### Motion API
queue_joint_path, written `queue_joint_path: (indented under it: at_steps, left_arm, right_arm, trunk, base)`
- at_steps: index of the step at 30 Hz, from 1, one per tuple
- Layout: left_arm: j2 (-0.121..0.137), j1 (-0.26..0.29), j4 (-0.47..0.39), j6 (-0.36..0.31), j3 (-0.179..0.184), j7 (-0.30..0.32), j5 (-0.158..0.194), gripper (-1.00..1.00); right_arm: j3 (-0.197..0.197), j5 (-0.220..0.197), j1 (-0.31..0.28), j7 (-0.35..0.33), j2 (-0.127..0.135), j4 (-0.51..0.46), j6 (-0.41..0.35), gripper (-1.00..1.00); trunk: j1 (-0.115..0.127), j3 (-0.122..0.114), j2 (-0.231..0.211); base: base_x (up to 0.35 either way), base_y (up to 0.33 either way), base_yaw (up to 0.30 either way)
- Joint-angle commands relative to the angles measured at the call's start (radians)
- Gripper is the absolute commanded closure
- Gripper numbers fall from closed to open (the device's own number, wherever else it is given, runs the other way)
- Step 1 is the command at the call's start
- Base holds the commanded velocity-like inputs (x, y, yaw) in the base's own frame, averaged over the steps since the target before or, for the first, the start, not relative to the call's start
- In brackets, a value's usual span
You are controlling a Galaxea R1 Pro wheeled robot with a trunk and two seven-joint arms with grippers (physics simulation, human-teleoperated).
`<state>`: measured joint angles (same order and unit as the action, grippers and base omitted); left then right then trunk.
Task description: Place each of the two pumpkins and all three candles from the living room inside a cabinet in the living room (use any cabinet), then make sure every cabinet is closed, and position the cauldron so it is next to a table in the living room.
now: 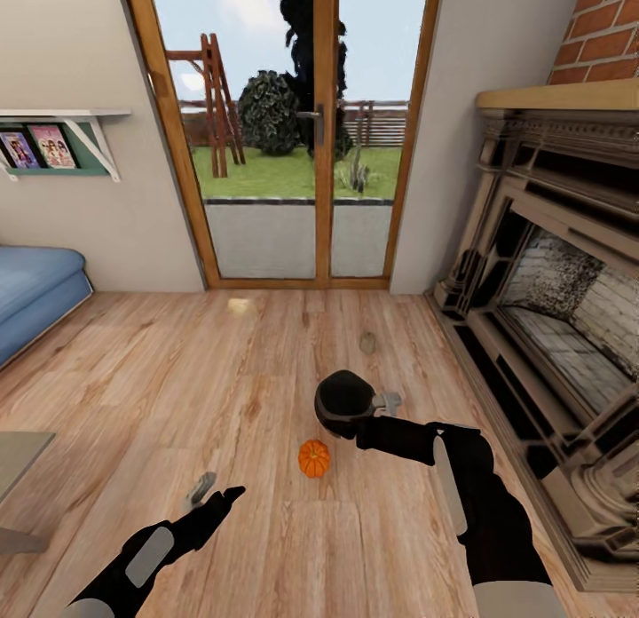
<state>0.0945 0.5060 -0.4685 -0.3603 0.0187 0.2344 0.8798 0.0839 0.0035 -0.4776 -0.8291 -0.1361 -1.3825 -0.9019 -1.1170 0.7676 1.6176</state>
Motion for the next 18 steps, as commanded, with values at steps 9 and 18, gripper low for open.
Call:
queue_joint_path:
  at_steps: [9,18]
  left_arm:
    - [0.0,0.0,0.001,-0.004,0.003,0.001,0.008,-1.0]
    - [-0.001,0.0,0.001,-0.003,0.003,0.002,0.008,-1.0]
  right_arm:
    - [0.002,-0.08,-0.001,-0.004,0.0,0.006,-0.037,-1.0]
    - [0.001,-0.083,0.0,-0.004,0.0,0.007,-0.037,-1.0]
  trunk:
    - [0.0,0.001,0.0]
    - [0.0,0.001,0.0]
  base:
    - [0.174,-0.078,-0.251]
    - [0.21,-0.015,-0.106]
